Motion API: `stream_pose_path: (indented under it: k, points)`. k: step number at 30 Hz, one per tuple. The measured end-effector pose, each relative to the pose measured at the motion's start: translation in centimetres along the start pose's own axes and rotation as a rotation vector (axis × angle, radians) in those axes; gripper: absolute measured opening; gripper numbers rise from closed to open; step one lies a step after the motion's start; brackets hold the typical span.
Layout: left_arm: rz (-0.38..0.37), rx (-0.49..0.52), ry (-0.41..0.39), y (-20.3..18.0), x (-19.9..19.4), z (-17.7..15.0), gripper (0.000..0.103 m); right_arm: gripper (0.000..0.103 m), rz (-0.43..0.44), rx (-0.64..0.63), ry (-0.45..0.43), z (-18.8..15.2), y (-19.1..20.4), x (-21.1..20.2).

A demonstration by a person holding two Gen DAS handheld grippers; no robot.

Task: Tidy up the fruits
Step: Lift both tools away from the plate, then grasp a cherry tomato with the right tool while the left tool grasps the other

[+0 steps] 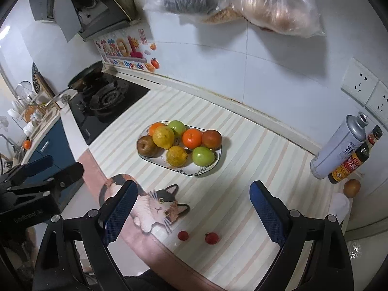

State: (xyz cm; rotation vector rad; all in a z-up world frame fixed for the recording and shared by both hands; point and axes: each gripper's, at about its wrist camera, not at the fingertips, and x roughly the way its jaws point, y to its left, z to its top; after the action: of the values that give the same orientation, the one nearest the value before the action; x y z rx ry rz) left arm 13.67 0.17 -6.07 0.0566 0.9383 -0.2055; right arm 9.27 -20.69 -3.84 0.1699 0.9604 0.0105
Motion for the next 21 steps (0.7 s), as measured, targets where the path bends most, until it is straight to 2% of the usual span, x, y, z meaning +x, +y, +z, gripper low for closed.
stream_pose_path:
  k: [8,13,15,18,21]
  points:
    - [-0.021,-0.007,-0.039,-0.4,-2.8,-0.4,0.094,0.096,0.026,0.01,-0.034,-0.3,-0.1,-3.0]
    - [-0.023,-0.012,-0.048,-0.6,-3.3,-0.5,0.094,0.096,0.048,0.031,-0.031,-0.3,-0.6,-2.9]
    - [-0.021,-0.016,-0.046,-0.6,-3.1,-0.5,0.094,0.096,0.054,0.049,-0.009,-0.4,-1.3,-2.0]
    - [-0.016,-0.013,-0.022,-0.7,-1.6,-0.5,0.094,0.096,0.081,0.096,0.083,-1.3,-2.9,1.2]
    - [0.012,0.012,0.031,-1.1,1.0,-1.1,0.101,0.095,0.12,0.178,0.227,-3.7,-5.4,6.9]
